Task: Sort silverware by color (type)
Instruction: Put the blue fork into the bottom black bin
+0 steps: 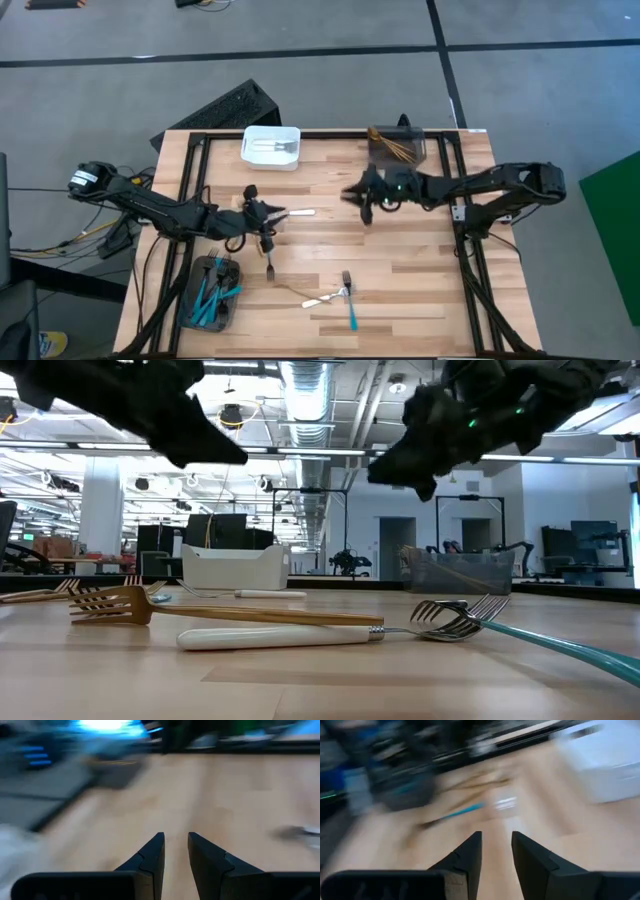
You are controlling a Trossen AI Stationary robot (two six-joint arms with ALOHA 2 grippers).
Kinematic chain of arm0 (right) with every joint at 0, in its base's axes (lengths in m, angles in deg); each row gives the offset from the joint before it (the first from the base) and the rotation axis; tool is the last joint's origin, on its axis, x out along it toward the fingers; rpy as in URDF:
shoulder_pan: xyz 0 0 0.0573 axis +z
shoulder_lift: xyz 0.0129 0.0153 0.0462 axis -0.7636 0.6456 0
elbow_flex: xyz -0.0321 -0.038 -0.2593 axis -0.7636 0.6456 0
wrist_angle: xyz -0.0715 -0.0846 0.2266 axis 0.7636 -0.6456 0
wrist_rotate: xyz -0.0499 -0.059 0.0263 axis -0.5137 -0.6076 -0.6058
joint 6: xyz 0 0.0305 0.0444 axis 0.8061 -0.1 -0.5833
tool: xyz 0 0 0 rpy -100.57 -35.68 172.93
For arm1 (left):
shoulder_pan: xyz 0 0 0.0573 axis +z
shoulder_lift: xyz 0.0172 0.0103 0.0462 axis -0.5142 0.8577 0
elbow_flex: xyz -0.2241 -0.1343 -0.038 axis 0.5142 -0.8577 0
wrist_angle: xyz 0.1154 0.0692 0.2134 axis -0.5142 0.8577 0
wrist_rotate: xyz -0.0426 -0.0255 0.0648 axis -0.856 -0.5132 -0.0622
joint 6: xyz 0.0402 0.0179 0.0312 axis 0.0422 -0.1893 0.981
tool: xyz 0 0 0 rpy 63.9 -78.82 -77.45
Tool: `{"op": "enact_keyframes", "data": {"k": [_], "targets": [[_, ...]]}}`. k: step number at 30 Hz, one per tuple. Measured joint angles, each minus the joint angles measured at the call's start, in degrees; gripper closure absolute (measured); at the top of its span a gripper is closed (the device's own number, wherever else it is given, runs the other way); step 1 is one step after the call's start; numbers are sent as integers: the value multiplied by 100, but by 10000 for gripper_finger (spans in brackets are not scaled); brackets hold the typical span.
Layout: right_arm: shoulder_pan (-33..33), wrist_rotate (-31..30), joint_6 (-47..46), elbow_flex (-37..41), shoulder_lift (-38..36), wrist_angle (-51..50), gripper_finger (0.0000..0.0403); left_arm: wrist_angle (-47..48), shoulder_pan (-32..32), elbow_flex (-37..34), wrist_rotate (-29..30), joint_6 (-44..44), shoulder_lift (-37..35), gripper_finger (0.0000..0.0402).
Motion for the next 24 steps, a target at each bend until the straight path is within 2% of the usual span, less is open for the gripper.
{"op": "enact_keyframes", "data": {"k": [2, 4, 6, 10, 14, 24], "targets": [[345, 498, -257, 0, 17, -67, 273, -200, -8, 0, -1064, 30, 0, 329], [756, 558, -407, 0, 153, -131, 280, -388, -14, 1, -1999, -10, 3, 329], [1162, 233, -500, 4, 315, -216, 288, -585, -15, 2, -2331, -33, 84, 329], [1918, -1007, -674, 0, 694, -165, 293, -854, -48, 11, -2095, -138, 273, 329], [2515, -1722, -1214, -68, 1009, -269, 287, -986, -50, 7, -1613, -296, 471, 329], [3177, -1852, -4545, -127, 1105, -1255, 225, -1133, -48, 4, -931, -204, 553, 329]]}}
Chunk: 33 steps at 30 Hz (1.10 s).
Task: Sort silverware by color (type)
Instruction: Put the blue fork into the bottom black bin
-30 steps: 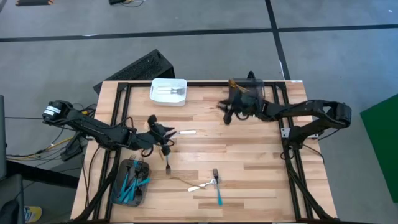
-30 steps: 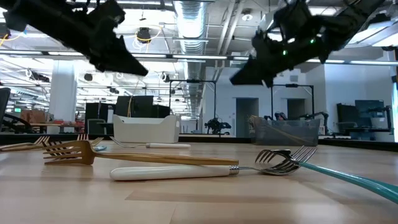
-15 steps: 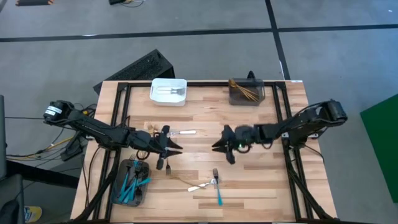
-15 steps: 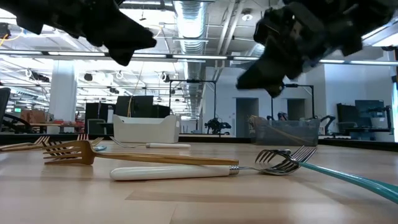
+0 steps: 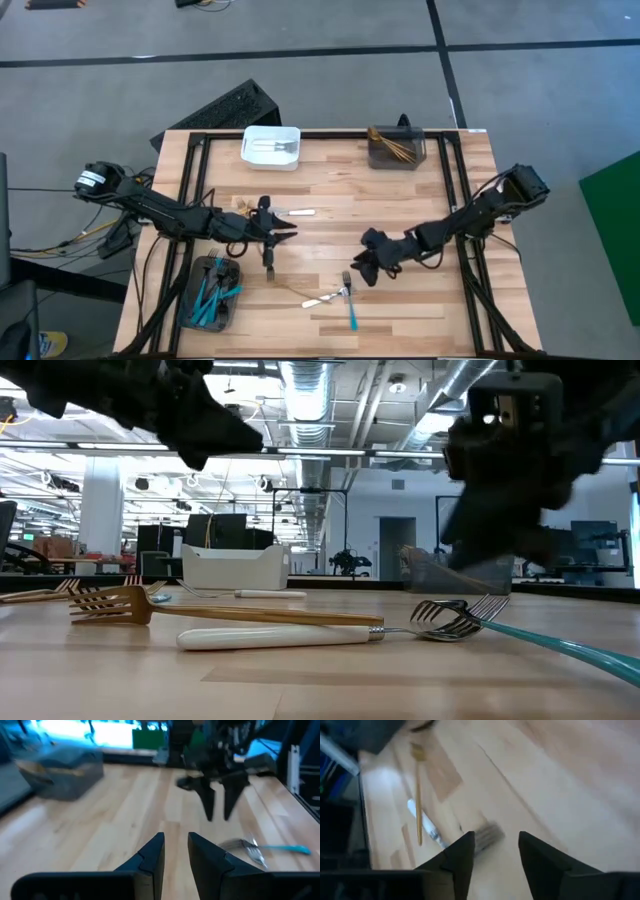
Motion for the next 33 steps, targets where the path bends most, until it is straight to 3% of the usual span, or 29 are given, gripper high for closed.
{"op": "enact_keyframes", "data": {"k": [3, 7, 13, 18, 26, 33], "targets": [[172, 165, -1249, -142, 0, -736, 212, -281, 0, 0, 262, 351, 0, 329], [481, 27, -1778, -526, 2, -1660, 210, -650, 0, 0, 264, 877, 0, 329], [685, -453, -2058, -779, 23, -1681, 211, -725, -9, 0, 233, 1126, 0, 329], [603, -574, -2386, -919, 469, -1630, 212, -299, -13, 0, 231, 1167, 0, 329], [344, 289, -2279, -1346, 1397, -1216, 212, -283, -9, -4, 234, 1801, 0, 329], [108, 792, -1749, -1567, 1617, -828, 212, -279, 8, -2, 235, 1979, -2, 329]]}}
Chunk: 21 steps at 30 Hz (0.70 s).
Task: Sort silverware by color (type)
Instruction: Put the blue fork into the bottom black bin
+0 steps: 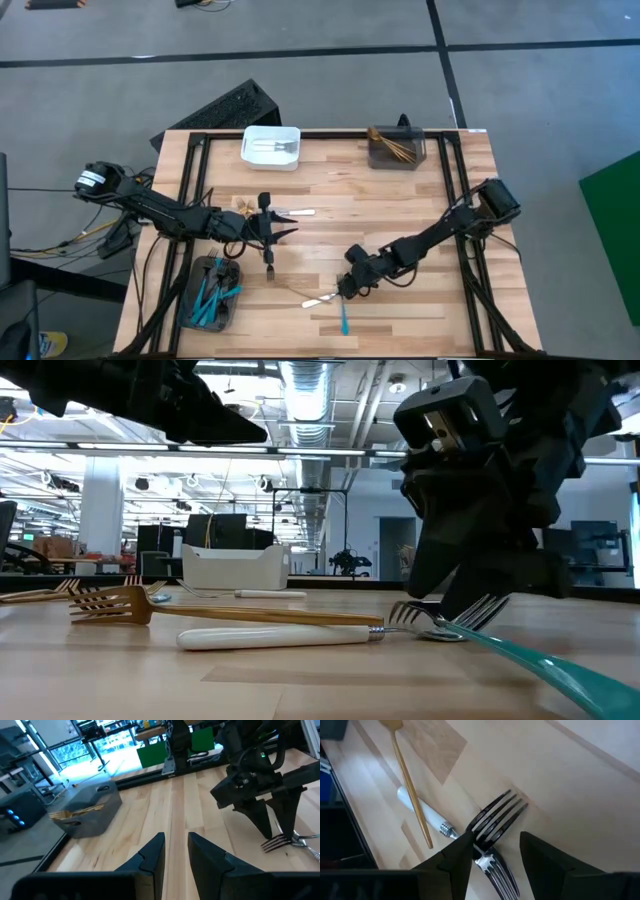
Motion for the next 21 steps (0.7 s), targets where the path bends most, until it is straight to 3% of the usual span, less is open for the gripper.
{"op": "enact_keyframes", "data": {"k": [12, 17, 21], "targets": [[-186, 581, 735, 0, 237, 566, 225, 43, 9, 0, 7, -9, 2, 329], [-298, 599, 802, -7, 240, 297, 253, 76, 9, 0, 11, -11, 2, 329], [-362, 613, 1001, -7, 243, 325, 298, 83, 9, 0, 15, -13, 0, 329]]}}
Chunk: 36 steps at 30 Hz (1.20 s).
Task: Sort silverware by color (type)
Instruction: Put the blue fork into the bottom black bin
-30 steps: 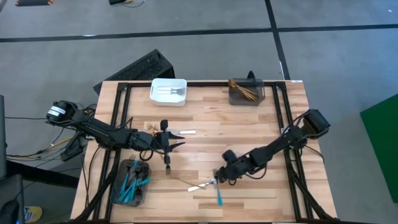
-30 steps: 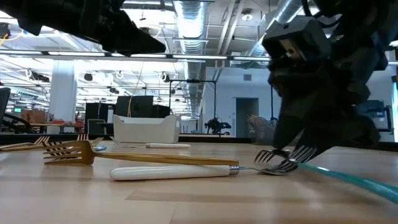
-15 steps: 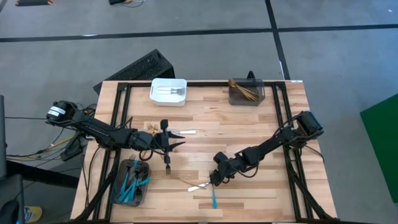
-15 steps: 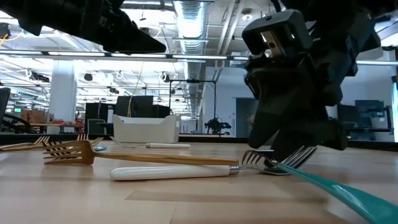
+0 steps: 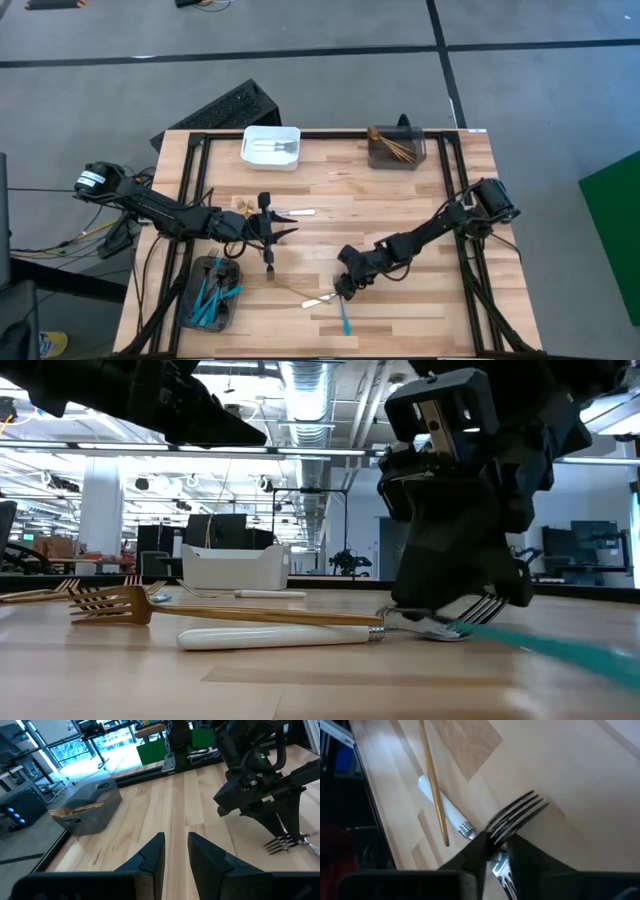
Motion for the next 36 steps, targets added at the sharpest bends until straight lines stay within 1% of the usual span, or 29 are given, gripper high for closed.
{"op": "enact_keyframes", "data": {"k": [5, 7, 11, 15, 18, 22, 25, 28, 29, 32, 36], "targets": [[-69, 0, 396, 4, -14, -9, 374, 14, 19, 0, 23, 10, 1, 329], [-104, -13, 481, 4, -9, 96, 389, 63, 33, 0, 30, 6, 1, 329], [-168, -74, 594, 13, 13, 353, 383, 125, 33, 0, 29, -50, 0, 329], [-243, -272, 829, 27, -43, 563, 388, 235, 33, 0, -2, -150, 1, 329], [-298, -697, 1067, 37, -248, 618, 389, 262, 33, 0, -4, -286, 2, 329], [-376, -1224, 1293, 285, -771, 600, 389, 395, 33, 2, -4, -347, 1, 329], [-386, -1906, 1600, 583, -1334, 603, 389, 429, 33, 4, -62, -526, 1, 329], [-313, -2635, 2205, 950, -1836, 1023, 390, 308, 65, 2, -224, -692, 2, 329], [-281, -2788, 2498, 1052, -1933, 1382, 390, 240, 93, 2, -355, -744, 0, 329], [-233, -2916, 3455, 1400, -2084, 2609, 390, -51, 256, 4, -877, -854, 36, 329], [-248, -2886, 4728, 1623, -1961, 4194, 390, -592, 463, 11, -1414, -1096, 297, 329]]}}
